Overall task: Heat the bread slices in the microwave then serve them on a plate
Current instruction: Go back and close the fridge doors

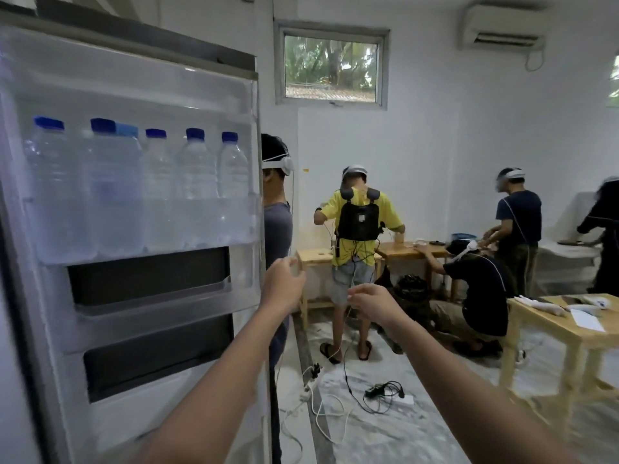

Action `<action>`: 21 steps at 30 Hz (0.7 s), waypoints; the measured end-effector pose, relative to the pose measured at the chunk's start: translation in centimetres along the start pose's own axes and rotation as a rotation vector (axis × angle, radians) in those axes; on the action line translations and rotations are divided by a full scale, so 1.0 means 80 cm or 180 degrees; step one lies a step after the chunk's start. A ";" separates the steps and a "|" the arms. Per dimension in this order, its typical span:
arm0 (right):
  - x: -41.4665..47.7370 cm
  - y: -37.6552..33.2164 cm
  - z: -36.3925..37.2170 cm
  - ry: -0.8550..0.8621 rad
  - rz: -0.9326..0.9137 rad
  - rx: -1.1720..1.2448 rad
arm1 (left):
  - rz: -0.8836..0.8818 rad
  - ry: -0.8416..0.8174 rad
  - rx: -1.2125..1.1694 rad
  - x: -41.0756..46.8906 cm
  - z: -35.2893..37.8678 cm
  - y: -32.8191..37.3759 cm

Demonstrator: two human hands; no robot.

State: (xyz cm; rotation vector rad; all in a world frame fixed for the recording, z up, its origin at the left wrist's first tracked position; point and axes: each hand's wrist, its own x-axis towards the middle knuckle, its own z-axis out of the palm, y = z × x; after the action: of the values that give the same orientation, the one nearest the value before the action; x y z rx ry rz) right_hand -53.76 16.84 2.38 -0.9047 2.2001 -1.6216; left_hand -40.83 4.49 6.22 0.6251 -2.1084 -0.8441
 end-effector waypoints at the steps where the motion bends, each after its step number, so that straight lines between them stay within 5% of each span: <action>1: 0.020 0.003 0.008 -0.0037 -0.0026 0.0041 | 0.0119 0.0045 0.0183 0.013 0.007 -0.005; 9: 0.191 0.017 0.099 -0.0690 -0.0095 0.0673 | 0.0919 0.0627 0.2376 0.105 0.046 -0.081; 14: 0.302 0.001 0.170 -0.1197 -0.0153 0.1043 | 0.0813 0.1001 0.3735 0.150 0.058 -0.122; 21: 0.394 -0.019 0.229 -0.1810 -0.0512 0.1320 | 0.0548 0.1533 0.4417 0.171 0.080 -0.143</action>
State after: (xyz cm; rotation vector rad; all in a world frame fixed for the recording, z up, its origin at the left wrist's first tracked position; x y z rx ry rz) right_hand -67.59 -16.91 2.29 -1.2413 1.3832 -1.5517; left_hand -52.20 -9.82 1.16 1.1247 -1.9704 0.9447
